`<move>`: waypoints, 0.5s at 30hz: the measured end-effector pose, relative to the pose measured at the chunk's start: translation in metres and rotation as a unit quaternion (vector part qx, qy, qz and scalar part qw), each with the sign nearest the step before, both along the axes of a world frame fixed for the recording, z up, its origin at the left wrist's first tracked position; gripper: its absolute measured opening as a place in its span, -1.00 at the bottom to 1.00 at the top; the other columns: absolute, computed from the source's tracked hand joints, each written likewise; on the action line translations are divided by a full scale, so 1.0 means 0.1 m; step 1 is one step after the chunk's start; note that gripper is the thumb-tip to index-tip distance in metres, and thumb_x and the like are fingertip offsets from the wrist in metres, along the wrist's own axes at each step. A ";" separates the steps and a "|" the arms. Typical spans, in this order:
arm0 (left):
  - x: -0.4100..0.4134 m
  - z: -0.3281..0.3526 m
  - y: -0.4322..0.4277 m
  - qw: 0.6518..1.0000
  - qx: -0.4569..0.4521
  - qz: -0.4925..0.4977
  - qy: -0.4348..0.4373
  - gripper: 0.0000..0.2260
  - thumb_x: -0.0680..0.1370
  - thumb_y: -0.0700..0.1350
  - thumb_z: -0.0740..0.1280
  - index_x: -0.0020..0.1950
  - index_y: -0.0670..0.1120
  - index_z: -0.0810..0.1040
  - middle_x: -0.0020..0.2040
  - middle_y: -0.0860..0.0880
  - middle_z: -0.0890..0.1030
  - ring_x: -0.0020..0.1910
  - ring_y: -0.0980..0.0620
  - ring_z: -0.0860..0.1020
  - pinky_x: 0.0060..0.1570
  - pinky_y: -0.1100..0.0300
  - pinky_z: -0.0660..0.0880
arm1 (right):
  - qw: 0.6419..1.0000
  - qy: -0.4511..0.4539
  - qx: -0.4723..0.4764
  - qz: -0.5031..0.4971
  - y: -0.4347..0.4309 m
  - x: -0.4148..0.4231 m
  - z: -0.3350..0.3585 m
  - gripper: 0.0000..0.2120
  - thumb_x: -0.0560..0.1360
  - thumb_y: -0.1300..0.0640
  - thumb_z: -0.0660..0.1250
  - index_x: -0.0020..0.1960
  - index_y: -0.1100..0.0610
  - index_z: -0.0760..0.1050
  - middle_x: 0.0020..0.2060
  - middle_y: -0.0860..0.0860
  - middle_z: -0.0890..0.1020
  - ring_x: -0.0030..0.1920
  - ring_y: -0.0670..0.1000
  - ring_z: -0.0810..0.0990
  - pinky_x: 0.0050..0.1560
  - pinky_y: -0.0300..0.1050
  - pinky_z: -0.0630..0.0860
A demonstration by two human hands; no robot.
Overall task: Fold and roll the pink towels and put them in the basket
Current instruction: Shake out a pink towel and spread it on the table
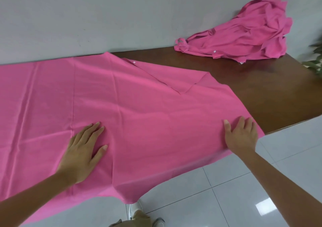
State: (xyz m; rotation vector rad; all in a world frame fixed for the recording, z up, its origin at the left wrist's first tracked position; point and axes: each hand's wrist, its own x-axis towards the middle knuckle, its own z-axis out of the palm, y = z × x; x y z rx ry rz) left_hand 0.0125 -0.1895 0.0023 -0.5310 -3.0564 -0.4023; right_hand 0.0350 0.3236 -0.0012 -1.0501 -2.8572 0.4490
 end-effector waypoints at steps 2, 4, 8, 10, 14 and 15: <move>0.00 0.01 0.00 1.000 -0.002 -0.005 -0.003 -0.37 0.63 0.28 -0.01 0.62 -0.01 0.23 0.62 0.04 0.21 0.60 -0.02 0.16 0.56 -0.09 0.10 | 1.000 0.005 0.016 0.019 0.14 -0.04 -0.02 -0.06 0.55 -0.46 -0.13 0.62 0.25 0.05 0.60 0.29 0.04 0.61 0.24 -0.03 0.58 0.20 -0.06; -0.01 0.02 -0.01 1.000 -0.006 -0.012 -0.004 -0.37 0.63 0.28 -0.01 0.62 -0.01 0.23 0.62 0.04 0.22 0.60 -0.02 0.15 0.56 -0.10 0.14 | 0.999 0.006 0.020 0.032 0.22 -0.09 -0.03 -0.01 0.49 -0.48 -0.19 0.62 0.24 0.06 0.60 0.28 0.05 0.61 0.23 -0.02 0.59 0.20 -0.04; -0.02 0.01 0.00 1.000 -0.003 -0.014 -0.006 -0.38 0.63 0.27 0.01 0.61 -0.03 0.25 0.61 0.02 0.23 0.60 -0.03 0.17 0.55 -0.09 0.16 | 0.999 0.001 0.029 0.041 0.23 -0.14 -0.03 -0.03 0.52 -0.49 -0.18 0.62 0.24 0.05 0.60 0.28 0.05 0.61 0.23 -0.02 0.59 0.20 -0.04; -0.03 0.03 0.00 1.000 0.002 -0.018 -0.004 -0.38 0.63 0.26 0.04 0.59 -0.05 0.28 0.60 0.01 0.26 0.58 -0.03 0.20 0.53 -0.09 0.18 | 0.999 -0.012 0.031 0.040 0.22 -0.14 -0.01 -0.09 0.56 -0.45 -0.14 0.62 0.23 0.04 0.61 0.27 0.04 0.61 0.22 -0.03 0.59 0.21 -0.04; -0.12 0.09 0.05 0.999 0.021 -0.028 0.000 -0.42 0.60 0.26 0.10 0.50 -0.04 0.39 0.52 0.01 0.34 0.51 -0.05 0.28 0.44 -0.13 0.27 | 0.999 -0.004 0.021 0.037 0.24 -0.18 0.04 -0.14 0.57 -0.38 -0.07 0.60 0.25 0.11 0.59 0.27 0.09 0.60 0.24 0.02 0.58 0.23 0.00; -0.16 0.10 0.07 0.999 0.022 -0.033 0.003 -0.43 0.59 0.26 0.11 0.48 -0.03 0.41 0.51 0.01 0.34 0.50 -0.06 0.29 0.43 -0.12 0.28 | 0.999 -0.001 0.023 0.040 0.25 -0.20 0.06 -0.16 0.58 -0.37 -0.05 0.59 0.25 0.12 0.59 0.27 0.11 0.60 0.25 0.03 0.58 0.23 0.01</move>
